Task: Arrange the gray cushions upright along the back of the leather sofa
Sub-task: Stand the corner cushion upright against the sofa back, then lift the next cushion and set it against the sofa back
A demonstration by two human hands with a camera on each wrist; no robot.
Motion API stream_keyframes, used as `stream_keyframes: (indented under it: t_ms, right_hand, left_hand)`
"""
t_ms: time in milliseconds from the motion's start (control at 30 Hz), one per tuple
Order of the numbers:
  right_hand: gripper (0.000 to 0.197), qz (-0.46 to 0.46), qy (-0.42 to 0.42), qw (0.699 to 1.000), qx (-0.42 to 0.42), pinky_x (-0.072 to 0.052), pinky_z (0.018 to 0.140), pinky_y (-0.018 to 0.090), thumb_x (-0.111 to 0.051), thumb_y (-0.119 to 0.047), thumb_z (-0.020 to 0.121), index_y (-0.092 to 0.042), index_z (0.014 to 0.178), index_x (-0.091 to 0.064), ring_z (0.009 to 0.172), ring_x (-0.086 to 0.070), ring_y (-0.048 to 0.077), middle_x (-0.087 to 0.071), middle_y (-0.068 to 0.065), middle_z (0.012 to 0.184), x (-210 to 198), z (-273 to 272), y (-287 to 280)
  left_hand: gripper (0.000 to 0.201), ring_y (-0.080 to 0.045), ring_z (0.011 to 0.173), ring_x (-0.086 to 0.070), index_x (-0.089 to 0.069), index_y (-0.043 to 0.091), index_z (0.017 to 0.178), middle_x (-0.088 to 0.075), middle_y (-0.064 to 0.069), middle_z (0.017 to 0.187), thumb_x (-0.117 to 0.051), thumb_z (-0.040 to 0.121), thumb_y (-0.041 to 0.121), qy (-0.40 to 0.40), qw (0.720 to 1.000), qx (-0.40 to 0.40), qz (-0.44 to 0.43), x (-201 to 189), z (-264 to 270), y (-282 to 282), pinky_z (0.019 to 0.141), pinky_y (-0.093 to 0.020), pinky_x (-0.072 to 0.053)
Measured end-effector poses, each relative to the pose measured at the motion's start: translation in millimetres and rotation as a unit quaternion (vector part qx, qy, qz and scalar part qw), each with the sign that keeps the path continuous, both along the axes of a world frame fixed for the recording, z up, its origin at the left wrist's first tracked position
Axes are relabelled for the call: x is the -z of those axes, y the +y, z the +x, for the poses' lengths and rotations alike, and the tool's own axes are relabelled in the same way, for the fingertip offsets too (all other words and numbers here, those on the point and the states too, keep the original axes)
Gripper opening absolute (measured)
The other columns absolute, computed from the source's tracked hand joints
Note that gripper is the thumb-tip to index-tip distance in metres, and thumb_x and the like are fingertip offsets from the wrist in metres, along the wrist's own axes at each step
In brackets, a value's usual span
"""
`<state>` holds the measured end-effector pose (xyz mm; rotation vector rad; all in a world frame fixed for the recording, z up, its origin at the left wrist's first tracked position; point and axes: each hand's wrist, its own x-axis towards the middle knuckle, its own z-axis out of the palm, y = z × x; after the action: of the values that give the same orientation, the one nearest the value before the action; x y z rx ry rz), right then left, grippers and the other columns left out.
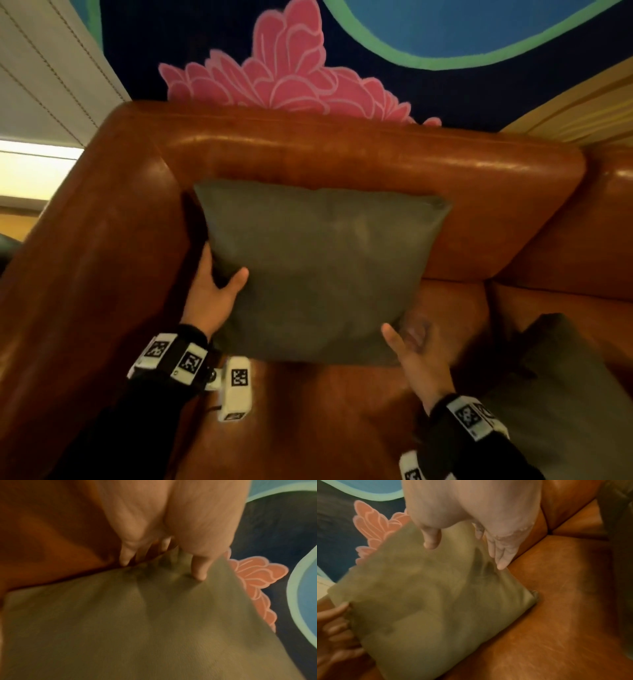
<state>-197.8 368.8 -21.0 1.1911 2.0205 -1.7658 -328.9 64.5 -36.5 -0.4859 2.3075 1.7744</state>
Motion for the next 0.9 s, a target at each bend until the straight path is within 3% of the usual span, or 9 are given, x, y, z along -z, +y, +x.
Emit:
stream_keyframes:
  t_ms: [133,200,267,333,400,500,700,833,900]
  right_hand:
    - [0.144,-0.073,0.030,0.997,0.025,-0.048,0.108,0.040,-0.085,-0.078,0.031,-0.036,0.157,-0.029,0.132,-0.058,0.022,-0.053,-0.004,0.149,10.1,-9.9,1.2]
    - [0.150,-0.077,0.050,0.995,0.034,-0.048,0.107,0.040,-0.082,-0.084,0.023,-0.037,0.157,-0.030,0.132,-0.057,0.020,-0.053,-0.004,0.147,11.5,-12.0,1.4]
    - [0.136,-0.074,0.061,0.995,0.042,-0.048,0.109,0.042,-0.085,-0.079,0.036,-0.035,0.154,-0.034,0.123,-0.060,0.011,-0.056,-0.006,0.143,7.1,-11.7,1.4]
    - [0.092,-0.083,0.054,0.994,0.037,-0.049,0.104,0.040,-0.085,-0.049,0.073,-0.032,0.149,-0.037,0.113,-0.060,0.002,-0.058,-0.004,0.141,3.8,-7.9,7.3]
    - [0.071,-0.084,0.036,0.996,0.011,-0.049,0.095,0.036,-0.077,-0.026,0.089,-0.028,0.149,-0.040,0.120,-0.060,0.012,-0.057,-0.002,0.140,5.4,-1.8,20.8]
    - [0.047,-0.066,0.003,0.998,-0.012,-0.049,0.102,0.041,-0.072,-0.019,0.093,-0.025,0.136,-0.053,0.122,-0.059,0.021,-0.062,-0.002,0.126,3.0,10.3,46.0]
    - [0.012,0.049,-0.074,0.995,-0.044,-0.054,0.104,0.052,-0.079,-0.025,0.084,-0.031,0.091,-0.072,0.111,-0.071,0.033,-0.075,-0.003,0.094,-1.6,72.4,127.0]
    - [0.011,0.146,-0.123,0.980,-0.060,-0.054,0.102,0.046,-0.078,-0.020,0.087,-0.029,0.086,-0.073,0.112,-0.072,0.031,-0.078,0.007,0.099,-19.1,124.6,203.9]
    - [0.006,0.186,-0.159,0.965,-0.098,-0.050,0.098,0.034,-0.075,-0.021,0.090,-0.025,0.093,-0.072,0.116,-0.070,0.030,-0.076,0.004,0.103,-25.6,146.5,244.8]
  left_hand:
    - [0.095,-0.017,0.133,-0.054,-0.029,0.056,0.147,-0.054,0.010,0.147,-0.077,0.065,0.050,-0.041,0.995,0.023,0.083,14.6,8.2,11.1,0.112,-0.053,-0.042]
    - [0.094,-0.016,0.134,-0.053,-0.029,0.055,0.147,-0.053,0.010,0.148,-0.077,0.066,0.051,-0.047,0.993,0.041,0.100,19.6,13.2,23.0,0.113,-0.054,-0.040]
    - [0.094,-0.016,0.135,-0.051,-0.027,0.054,0.147,-0.051,0.010,0.149,-0.076,0.068,0.049,-0.043,0.993,0.055,0.092,18.7,15.4,38.0,0.114,-0.052,-0.040]
    - [0.092,-0.018,0.137,-0.049,-0.023,0.053,0.149,-0.047,0.006,0.153,-0.076,0.075,0.040,-0.020,0.998,0.037,0.037,14.5,11.9,46.9,0.115,-0.050,-0.040]
    - [0.093,-0.021,0.140,-0.045,-0.021,0.051,0.151,-0.042,0.003,0.157,-0.075,0.077,0.041,-0.004,0.999,0.005,-0.039,15.5,10.1,43.4,0.115,-0.049,-0.038]
    - [0.096,-0.030,0.142,-0.044,-0.021,0.038,0.153,-0.038,-0.007,0.159,-0.071,0.073,0.052,-0.021,0.993,-0.034,-0.110,21.9,29.8,38.2,0.115,-0.051,-0.038]
    - [0.067,-0.040,0.121,-0.059,-0.035,0.007,0.150,-0.063,-0.023,0.129,-0.067,0.091,0.015,-0.186,0.975,-0.020,-0.115,23.7,118.5,90.2,0.096,-0.037,-0.040]
    - [0.021,-0.034,0.081,-0.063,-0.068,0.005,0.094,-0.065,-0.012,0.083,-0.051,0.097,0.017,-0.286,0.943,0.140,-0.099,27.3,168.0,159.2,0.076,-0.043,-0.048]
    - [0.029,-0.027,0.080,-0.056,-0.059,0.008,0.126,-0.061,-0.006,0.090,-0.053,0.098,0.016,-0.367,0.914,0.169,-0.032,29.4,196.6,203.5,0.070,-0.040,-0.047]
